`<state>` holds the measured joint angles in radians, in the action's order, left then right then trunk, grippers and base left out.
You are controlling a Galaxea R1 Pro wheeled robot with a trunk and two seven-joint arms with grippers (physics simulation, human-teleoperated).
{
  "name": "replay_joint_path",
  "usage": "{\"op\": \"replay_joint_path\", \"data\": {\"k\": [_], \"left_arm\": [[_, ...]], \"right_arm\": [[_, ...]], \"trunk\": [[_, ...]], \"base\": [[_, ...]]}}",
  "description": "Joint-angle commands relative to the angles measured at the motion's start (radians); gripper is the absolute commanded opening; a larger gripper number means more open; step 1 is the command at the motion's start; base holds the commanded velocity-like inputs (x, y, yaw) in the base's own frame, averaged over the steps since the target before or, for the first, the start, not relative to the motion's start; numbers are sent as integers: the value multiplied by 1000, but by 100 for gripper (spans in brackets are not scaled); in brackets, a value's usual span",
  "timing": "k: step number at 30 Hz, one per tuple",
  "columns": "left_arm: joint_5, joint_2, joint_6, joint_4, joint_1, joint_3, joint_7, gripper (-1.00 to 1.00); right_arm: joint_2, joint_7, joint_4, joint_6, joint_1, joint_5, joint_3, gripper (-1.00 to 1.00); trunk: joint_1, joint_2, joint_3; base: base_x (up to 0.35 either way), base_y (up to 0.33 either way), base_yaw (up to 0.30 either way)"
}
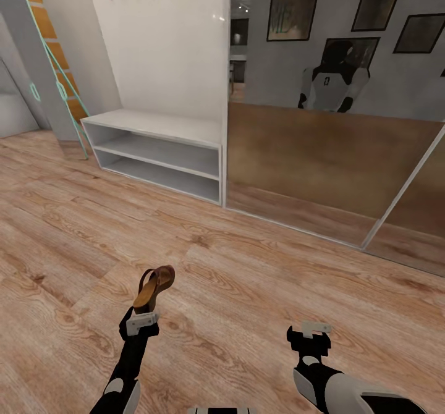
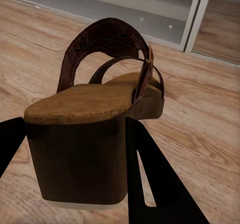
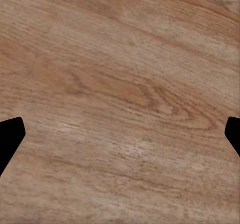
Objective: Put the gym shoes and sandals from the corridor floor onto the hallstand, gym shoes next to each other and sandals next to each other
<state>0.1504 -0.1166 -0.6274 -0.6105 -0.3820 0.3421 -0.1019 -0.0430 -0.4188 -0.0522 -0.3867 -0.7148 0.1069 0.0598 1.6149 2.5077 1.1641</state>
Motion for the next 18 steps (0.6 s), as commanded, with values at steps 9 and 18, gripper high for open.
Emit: {"op": "replay_joint_path", "data": {"k": [9,18], "left_arm": [[0,0,0,0,0,-1,0,-100],[0,0,0,0,0,0,-1,-100]], "right_arm": [[0,2,0,0,0,0,1,100],[0,24,0,-1,0,0,1,100]], "trunk": [[0,0,0],[0,0,0]], "base": [[0,0,0],[0,0,0]]}}
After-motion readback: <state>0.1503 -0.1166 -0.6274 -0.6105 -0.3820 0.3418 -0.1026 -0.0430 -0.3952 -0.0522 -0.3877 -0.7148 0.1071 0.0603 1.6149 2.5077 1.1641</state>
